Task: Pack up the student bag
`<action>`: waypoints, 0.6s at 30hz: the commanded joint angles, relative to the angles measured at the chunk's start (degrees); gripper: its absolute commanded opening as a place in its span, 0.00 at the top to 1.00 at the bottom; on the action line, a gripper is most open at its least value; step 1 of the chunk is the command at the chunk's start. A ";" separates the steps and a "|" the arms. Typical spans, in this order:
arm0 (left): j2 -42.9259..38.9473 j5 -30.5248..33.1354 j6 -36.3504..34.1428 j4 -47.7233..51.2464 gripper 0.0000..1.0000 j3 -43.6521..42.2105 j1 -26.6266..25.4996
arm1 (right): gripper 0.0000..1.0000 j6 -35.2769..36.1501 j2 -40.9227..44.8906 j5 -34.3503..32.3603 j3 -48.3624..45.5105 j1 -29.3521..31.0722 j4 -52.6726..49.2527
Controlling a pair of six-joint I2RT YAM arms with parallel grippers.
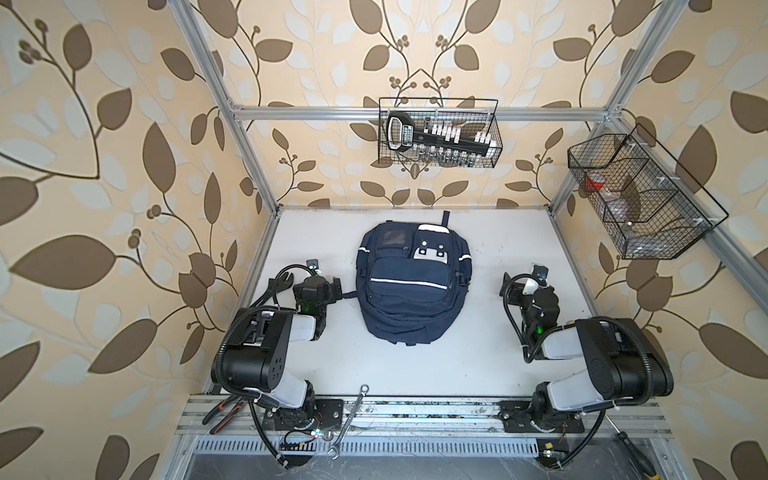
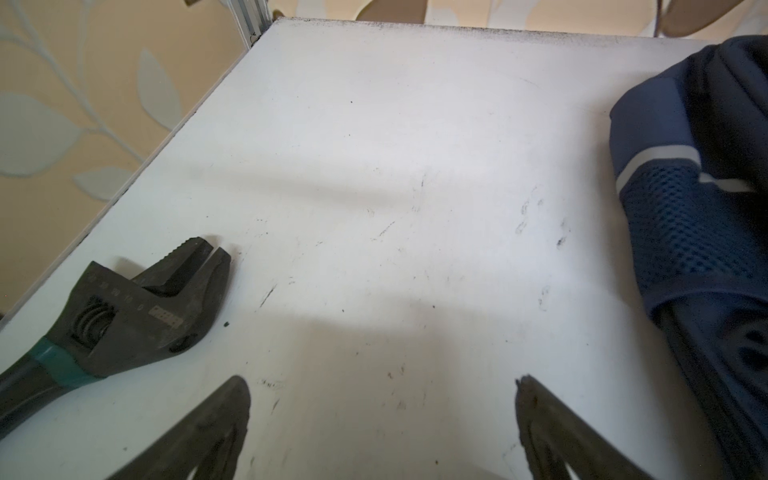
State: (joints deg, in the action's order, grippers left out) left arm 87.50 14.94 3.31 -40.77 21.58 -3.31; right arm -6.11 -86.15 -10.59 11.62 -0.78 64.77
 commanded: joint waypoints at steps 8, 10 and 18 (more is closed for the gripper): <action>-1.46 -0.90 -0.67 -2.61 0.01 0.24 0.15 | 0.01 0.53 0.50 1.10 0.70 -0.10 1.67; -1.46 -0.88 -0.67 -2.48 0.01 0.27 0.15 | 0.01 0.53 0.59 1.10 0.73 -0.10 1.60; -1.11 -1.13 -0.59 -1.94 0.01 0.65 0.24 | 0.00 0.57 0.54 1.10 0.81 -0.10 1.58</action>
State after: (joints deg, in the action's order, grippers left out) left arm 87.50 14.92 3.31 -40.75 21.61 -3.31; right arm -6.11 -86.15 -10.41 11.62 -0.78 64.97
